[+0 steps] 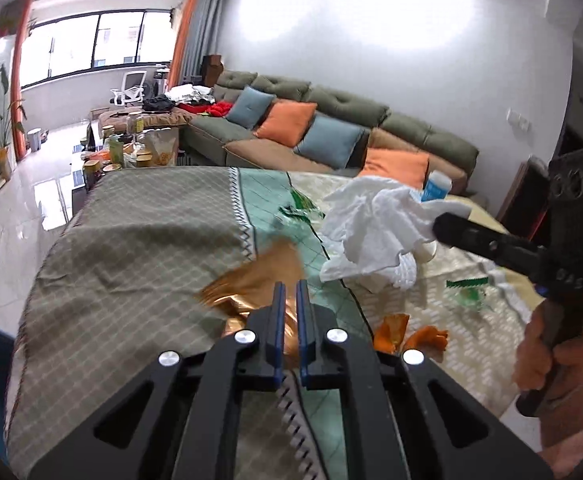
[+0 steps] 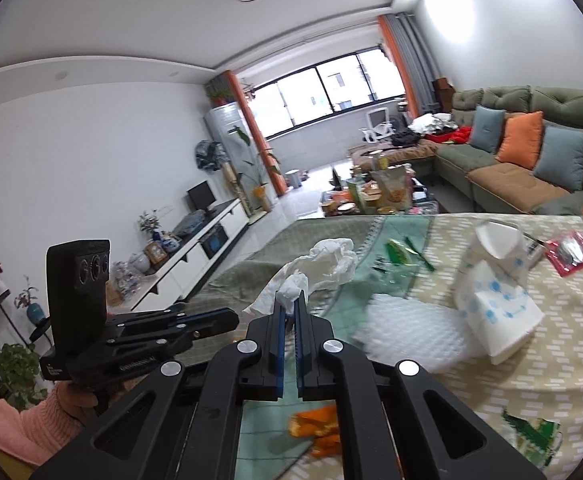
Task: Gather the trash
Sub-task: 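Grasp the gold snack bag with the left tool while the right grasps tissue, then carry both items to the teal bin and open both tools to drop them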
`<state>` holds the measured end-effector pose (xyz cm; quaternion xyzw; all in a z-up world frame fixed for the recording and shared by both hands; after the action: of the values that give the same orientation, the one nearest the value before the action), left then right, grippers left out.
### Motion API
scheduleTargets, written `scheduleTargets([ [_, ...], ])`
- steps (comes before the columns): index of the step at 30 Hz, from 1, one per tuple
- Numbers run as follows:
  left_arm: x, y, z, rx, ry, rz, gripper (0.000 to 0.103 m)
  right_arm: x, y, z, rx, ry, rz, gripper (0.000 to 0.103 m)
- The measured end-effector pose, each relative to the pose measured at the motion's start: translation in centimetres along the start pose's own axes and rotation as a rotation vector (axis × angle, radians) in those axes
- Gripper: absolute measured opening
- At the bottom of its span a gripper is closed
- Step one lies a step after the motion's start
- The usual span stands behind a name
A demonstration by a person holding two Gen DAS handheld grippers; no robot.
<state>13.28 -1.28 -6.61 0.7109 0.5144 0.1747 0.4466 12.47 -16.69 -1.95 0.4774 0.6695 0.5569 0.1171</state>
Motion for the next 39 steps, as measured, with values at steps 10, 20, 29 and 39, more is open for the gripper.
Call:
scheduleTargets([
  [10, 1.7, -3.4, 0.3, 0.084, -0.035, -0.052, 0.060, 1.4, -0.2, 1.9, 0.027, 0.016, -0.016, 0.004],
  [20, 2.7, -4.0, 3.4, 0.144, -0.099, -0.144, 0.016, 1.0, -1.2, 2.8, 0.063, 0.022, 0.008, 0.004],
  [29, 6.9, -4.6, -3.2, 0.047, 0.027, -0.184, 0.015, 5.0, -0.9, 5.2, 0.095, 0.125, -0.051, 0.004],
  [39, 16.2, -6.6, -13.4, -0.084, 0.282, -0.318, 0.015, 13.6, -1.8, 10.9, 0.176, 0.318, -0.140, 0.004],
])
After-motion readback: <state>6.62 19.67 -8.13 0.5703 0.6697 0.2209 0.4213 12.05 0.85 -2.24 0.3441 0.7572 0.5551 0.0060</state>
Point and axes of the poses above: each gripper's, at about its wrist camera, not at the fingertips, and z roughly the way its jaws point, x to its left, y to its top, the point moved 8 cm from there along z, roughly the way its jaws point
